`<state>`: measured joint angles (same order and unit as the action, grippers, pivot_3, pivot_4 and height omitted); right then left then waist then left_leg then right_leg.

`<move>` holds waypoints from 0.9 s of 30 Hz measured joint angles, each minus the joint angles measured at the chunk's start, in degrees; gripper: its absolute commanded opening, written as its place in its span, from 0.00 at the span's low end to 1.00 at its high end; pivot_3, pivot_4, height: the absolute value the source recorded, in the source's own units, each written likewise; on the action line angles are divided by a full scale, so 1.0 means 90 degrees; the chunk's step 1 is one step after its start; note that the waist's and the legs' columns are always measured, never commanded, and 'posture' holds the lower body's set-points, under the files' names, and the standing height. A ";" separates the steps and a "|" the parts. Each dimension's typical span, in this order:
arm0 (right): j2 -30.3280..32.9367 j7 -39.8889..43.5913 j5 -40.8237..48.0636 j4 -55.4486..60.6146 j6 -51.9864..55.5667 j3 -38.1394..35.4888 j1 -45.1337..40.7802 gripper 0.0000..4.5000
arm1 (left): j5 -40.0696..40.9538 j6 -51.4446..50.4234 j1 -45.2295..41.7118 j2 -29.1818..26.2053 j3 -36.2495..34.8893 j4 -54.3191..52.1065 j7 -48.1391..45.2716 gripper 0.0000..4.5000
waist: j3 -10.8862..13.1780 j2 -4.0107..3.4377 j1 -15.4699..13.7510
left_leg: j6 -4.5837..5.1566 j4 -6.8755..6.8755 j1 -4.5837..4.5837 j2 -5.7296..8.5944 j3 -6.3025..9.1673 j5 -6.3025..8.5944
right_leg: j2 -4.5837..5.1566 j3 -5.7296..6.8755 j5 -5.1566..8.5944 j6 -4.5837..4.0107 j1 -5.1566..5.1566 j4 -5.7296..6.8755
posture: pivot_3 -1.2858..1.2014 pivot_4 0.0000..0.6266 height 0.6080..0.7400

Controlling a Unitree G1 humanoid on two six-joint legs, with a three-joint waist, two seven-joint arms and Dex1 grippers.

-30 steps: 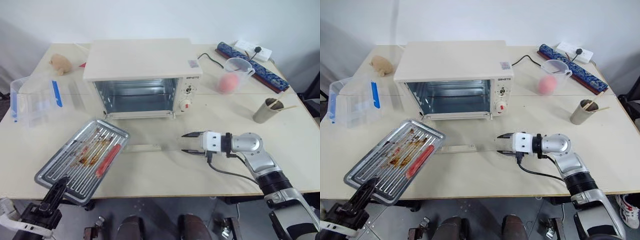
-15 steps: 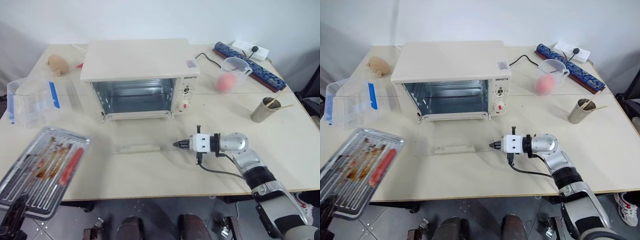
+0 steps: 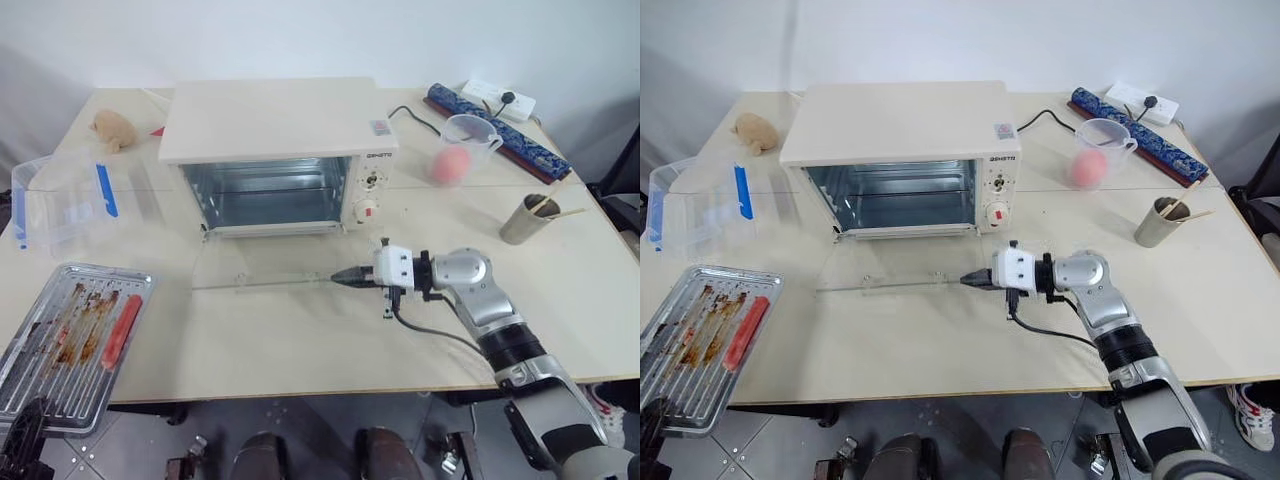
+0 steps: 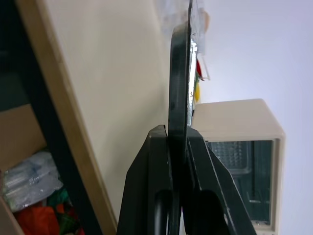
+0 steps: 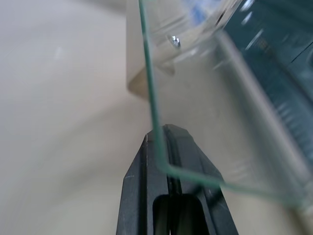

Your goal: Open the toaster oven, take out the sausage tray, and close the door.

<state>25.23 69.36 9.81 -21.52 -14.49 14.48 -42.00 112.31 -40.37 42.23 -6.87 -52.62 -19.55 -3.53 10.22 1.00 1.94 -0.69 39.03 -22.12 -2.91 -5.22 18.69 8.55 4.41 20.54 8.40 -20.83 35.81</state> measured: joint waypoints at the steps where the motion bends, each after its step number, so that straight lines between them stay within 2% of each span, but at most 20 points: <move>1: -0.0003 0.0011 0.0081 0.0112 0.0176 -0.0042 -0.0139 0.00 | 0.0000 0.0025 -0.0036 0.0025 0.0090 -0.0080 0.0059 0.00 | 0.0000 0.0000 -0.0003 | -0.0001 0.0000 0.0000 -0.0001 0.0000 0.0000 | 0.0000 0.0000 0.0000 0.0000 0.0000 0.0000 | 0.52 0.24 1.00; 4: -0.0015 0.0046 0.0252 0.0278 0.0530 -0.0163 -0.0441 0.00 | 0.0001 0.0090 -0.0047 0.0100 0.0264 -0.0356 0.0220 0.00 | -0.0003 0.0004 -0.0029 | 0.0000 0.0000 0.0000 -0.0001 0.0005 0.0007 | -0.0001 0.0001 0.0000 0.0000 0.0006 -0.0008 | 0.52 0.24 1.00; 8: -0.0141 0.0053 0.0277 -0.0257 0.0651 -0.0258 -0.1144 0.00 | 0.0001 0.0135 -0.0022 -0.0045 0.0686 -0.0675 0.0532 0.00 | 0.0001 -0.0002 -0.0009 | 0.0004 0.0002 -0.0003 0.0002 -0.0004 0.0009 | 0.0000 -0.0007 -0.0001 0.0000 0.0002 -0.0011 | 0.52 0.24 1.00; 11: -0.0184 0.0049 0.0318 -0.0655 0.0644 -0.0465 -0.1718 0.00 | 0.0001 -0.0061 0.0074 -0.0537 0.1008 -0.0790 0.0644 0.00 | 0.0001 -0.0002 -0.0006 | 0.0001 -0.0001 -0.0003 -0.0001 -0.0002 0.0011 | -0.0002 -0.0003 0.0000 -0.0001 0.0000 -0.0012 | 0.52 0.24 1.00; 13: -0.0192 0.0066 0.0332 -0.0751 0.0630 -0.0575 -0.1808 0.00 | 0.0001 -0.0109 0.0078 -0.0746 0.1085 -0.0786 0.0661 0.00 | 0.0001 -0.0002 0.0001 | 0.0003 -0.0002 -0.0003 -0.0001 -0.0003 0.0014 | -0.0001 -0.0003 0.0000 -0.0001 0.0002 -0.0018 | 0.52 0.24 1.00; 17: -0.0225 0.0148 0.0419 -0.0693 0.0943 -0.0639 -0.1808 0.00 | 0.0001 -0.0389 -0.0118 -0.1703 0.1150 -0.0747 0.0678 0.00 | 0.0007 -0.0012 -0.0012 | 0.0004 -0.0001 -0.0010 0.0001 -0.0005 0.0015 | -0.0001 -0.0005 0.0000 -0.0001 -0.0005 -0.0012 | 0.52 0.24 1.00; 21: -0.0012 0.0264 0.0754 0.0414 0.1796 -0.0676 -0.1473 0.00 | -0.0001 -0.0742 -0.0585 -0.2370 0.1367 -0.0549 0.0682 0.00 | 0.0010 -0.0016 -0.0020 | 0.0004 -0.0009 -0.0013 0.0001 -0.0002 0.0018 | -0.0002 -0.0004 0.0000 0.0000 -0.0011 0.0009 | 0.52 0.24 1.00; 26: 0.0381 0.0030 0.0998 0.1814 0.2891 -0.0697 -0.0844 0.00 | -0.0004 -0.1396 -0.1725 -0.3359 0.1912 0.0088 0.0666 0.00 | 0.0010 -0.0017 -0.0052 | 0.0003 -0.0007 -0.0021 0.0007 -0.0002 0.0018 | -0.0002 -0.0004 -0.0001 0.0002 -0.0026 0.0021 | 0.52 0.24 1.00; 27: 0.0503 -0.0015 0.1033 0.2030 0.3126 -0.0703 -0.0701 0.04 | -0.0003 -0.1540 -0.1936 -0.3495 0.2035 0.0216 0.0654 0.00 | 0.0009 -0.0015 -0.0039 | 0.0003 -0.0009 -0.0021 0.0008 -0.0005 0.0018 | -0.0002 -0.0005 -0.0002 0.0003 -0.0025 0.0020 | 0.52 0.24 1.00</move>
<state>29.76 69.22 19.11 -3.25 13.64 8.16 -48.31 112.28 -54.23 24.80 -38.33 -34.31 -17.60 2.36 10.30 0.86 1.58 -0.67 38.95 -22.31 -2.83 -5.26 18.86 8.54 4.36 20.52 8.42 -21.05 36.00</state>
